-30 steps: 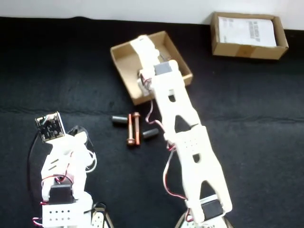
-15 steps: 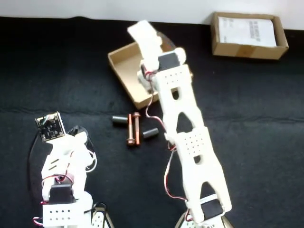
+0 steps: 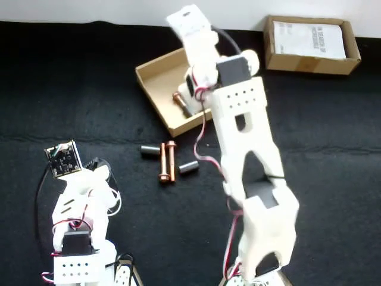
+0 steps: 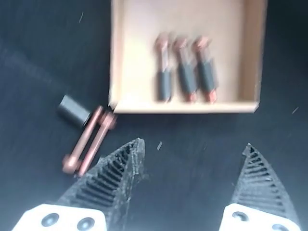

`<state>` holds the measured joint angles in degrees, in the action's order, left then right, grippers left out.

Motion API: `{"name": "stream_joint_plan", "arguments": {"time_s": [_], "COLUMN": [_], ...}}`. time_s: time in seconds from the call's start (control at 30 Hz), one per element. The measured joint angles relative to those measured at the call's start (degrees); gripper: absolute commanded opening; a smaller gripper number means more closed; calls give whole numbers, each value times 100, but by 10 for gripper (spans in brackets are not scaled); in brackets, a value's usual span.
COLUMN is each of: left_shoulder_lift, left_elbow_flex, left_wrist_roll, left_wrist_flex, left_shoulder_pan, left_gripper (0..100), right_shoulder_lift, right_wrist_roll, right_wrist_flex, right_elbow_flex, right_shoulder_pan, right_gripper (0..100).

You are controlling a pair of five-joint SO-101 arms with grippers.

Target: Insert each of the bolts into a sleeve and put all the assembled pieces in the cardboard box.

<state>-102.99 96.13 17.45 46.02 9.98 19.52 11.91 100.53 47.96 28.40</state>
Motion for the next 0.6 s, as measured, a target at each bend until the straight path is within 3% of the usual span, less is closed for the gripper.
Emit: {"name": "stream_joint_plan", "arguments": {"time_s": [0.2,0.6], "left_shoulder_lift": [0,0], "left_elbow_flex": [0,0], "left_wrist_roll": [0,0], "left_wrist_flex": [0,0], "left_shoulder_pan": [0,0], "left_gripper": [13,13], "right_shoulder_lift": [-1046,-1495], "right_wrist_roll": [554,3481], "right_wrist_flex": [0,-202], "right_elbow_flex": [-1969,-4097], "right_shoulder_pan": [176,589], "right_gripper": [292,292]}}
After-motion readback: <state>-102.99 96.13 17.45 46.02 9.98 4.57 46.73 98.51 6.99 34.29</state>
